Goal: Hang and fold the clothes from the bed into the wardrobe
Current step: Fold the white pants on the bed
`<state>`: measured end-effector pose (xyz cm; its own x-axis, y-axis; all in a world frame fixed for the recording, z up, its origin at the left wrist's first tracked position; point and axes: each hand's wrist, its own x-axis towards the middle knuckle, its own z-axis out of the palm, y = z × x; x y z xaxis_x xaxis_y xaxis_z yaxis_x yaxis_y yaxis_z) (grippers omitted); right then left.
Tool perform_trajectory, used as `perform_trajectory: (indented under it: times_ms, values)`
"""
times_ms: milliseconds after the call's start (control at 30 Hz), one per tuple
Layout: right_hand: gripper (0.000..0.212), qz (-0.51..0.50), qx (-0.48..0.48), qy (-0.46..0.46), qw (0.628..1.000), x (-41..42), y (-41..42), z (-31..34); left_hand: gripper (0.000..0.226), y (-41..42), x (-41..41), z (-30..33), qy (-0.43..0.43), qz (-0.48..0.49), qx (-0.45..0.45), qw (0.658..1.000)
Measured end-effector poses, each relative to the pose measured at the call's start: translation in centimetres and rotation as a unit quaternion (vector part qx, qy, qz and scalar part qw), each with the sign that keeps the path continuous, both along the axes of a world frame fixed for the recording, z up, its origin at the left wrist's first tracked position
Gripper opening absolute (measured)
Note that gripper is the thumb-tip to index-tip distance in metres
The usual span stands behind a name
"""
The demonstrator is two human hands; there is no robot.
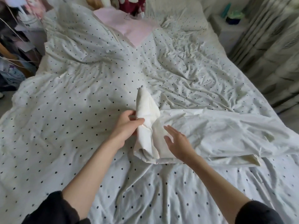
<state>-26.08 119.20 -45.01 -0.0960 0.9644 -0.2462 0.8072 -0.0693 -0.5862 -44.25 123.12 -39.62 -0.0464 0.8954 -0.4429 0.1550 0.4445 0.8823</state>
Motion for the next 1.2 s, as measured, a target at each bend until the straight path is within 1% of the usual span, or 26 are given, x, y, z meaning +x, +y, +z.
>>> perform_trajectory:
  times_ms: [100,167,200,233,267,300,333,367,433,467,500,533,567,600,633,667,700,733,833,900,933,1000,1033,1133,1200]
  values:
    - [0.037,-0.124,-0.019,0.082,0.989,5.2,-0.2,1.7,0.019,1.0,7.5,-0.6,0.031,-0.018,0.022,0.999]
    - [0.034,-0.198,-0.035,0.173,0.964,8.4,-0.5,2.0,0.016,0.8,12.3,-1.7,0.060,-0.031,0.045,0.997]
    - [0.034,-0.223,-0.035,0.205,0.952,9.8,-0.7,1.9,0.014,0.5,14.5,-2.4,0.074,-0.051,0.053,0.995]
    - [0.034,-0.236,-0.032,0.212,0.948,11.1,-0.9,1.7,0.013,0.1,16.4,-3.1,0.094,-0.091,0.054,0.990]
    - [0.035,-0.239,-0.026,0.197,0.951,12.3,-1.1,1.5,0.012,-0.4,18.0,-4.0,0.116,-0.150,0.045,0.981]
    - [0.035,-0.236,-0.013,0.165,0.958,13.4,-1.3,1.0,0.014,-1.0,19.1,-5.1,0.128,-0.199,0.033,0.971]
    - [0.036,-0.223,0.010,0.128,0.966,14.1,-1.4,0.6,0.020,-1.3,19.3,-5.7,0.133,-0.224,0.029,0.965]
    - [0.036,-0.199,0.041,0.093,0.975,14.4,-1.5,0.2,0.025,-1.5,18.9,-5.9,0.123,-0.214,0.041,0.968]
    - [0.036,-0.111,0.116,0.038,0.986,13.5,-1.6,-0.2,0.028,-1.6,16.5,-5.8,0.088,-0.129,0.080,0.985]
    - [0.038,-0.059,0.149,0.014,0.987,12.8,-1.4,-0.7,0.028,-1.5,14.9,-5.8,0.089,-0.067,0.099,0.989]
    - [0.042,-0.012,0.163,-0.007,0.987,12.1,-0.9,-1.4,0.028,-1.3,13.2,-5.8,0.108,-0.013,0.102,0.989]
    - [0.046,0.032,0.162,-0.040,0.986,11.5,-0.6,-1.9,0.028,-1.4,11.3,-6.1,0.134,0.023,0.077,0.988]
    - [0.049,0.066,0.156,-0.076,0.983,10.8,-0.1,-2.5,0.029,-1.3,9.5,-6.7,0.160,0.043,0.027,0.986]
    - [0.053,0.091,0.134,-0.110,0.981,10.6,0.3,-3.0,0.030,-1.4,8.2,-7.3,0.156,0.050,-0.042,0.986]
    - [0.058,0.110,0.118,-0.127,0.979,10.4,0.6,-3.6,0.029,-1.4,7.5,-8.0,0.126,0.053,-0.108,0.985]
    - [0.063,0.121,0.102,-0.132,0.979,10.6,0.7,-4.2,0.025,-1.4,7.3,-8.5,0.077,0.057,-0.155,0.983]
    - [0.069,0.127,0.094,-0.133,0.978,10.9,0.8,-4.8,0.021,-1.3,7.5,-8.6,0.027,0.067,-0.180,0.981]
    - [0.073,0.128,0.087,-0.130,0.979,11.0,0.7,-5.3,0.018,-1.3,7.7,-8.6,-0.004,0.074,-0.190,0.979]
    - [0.077,0.128,0.086,-0.127,0.980,11.3,0.5,-5.7,0.016,-1.2,8.2,-8.2,-0.036,0.034,-0.193,0.980]
    - [0.080,0.137,0.069,-0.135,0.979,11.5,0.4,-5.2,0.021,-1.4,8.3,-7.7,-0.035,0.001,-0.201,0.979]
    - [0.077,0.139,0.053,-0.139,0.979,11.6,0.3,-5.0,0.026,-1.7,8.2,-7.6,-0.034,-0.003,-0.204,0.978]
    - [0.057,0.135,0.012,-0.133,0.982,11.6,0.0,-4.5,0.030,-2.5,8.2,-6.6,-0.044,0.007,-0.202,0.978]
    - [0.051,0.130,-0.006,-0.123,0.984,11.5,-0.4,-4.3,0.030,-3.2,8.3,-6.1,-0.049,0.009,-0.199,0.979]
    - [0.054,0.108,-0.047,-0.091,0.989,10.8,-2.7,-3.2,0.029,-6.7,8.7,-4.0,-0.065,0.000,-0.200,0.978]
    - [0.048,0.090,-0.062,-0.068,0.992,10.2,-4.5,-2.1,0.033,-9.1,8.7,-2.7,-0.071,-0.007,-0.201,0.977]
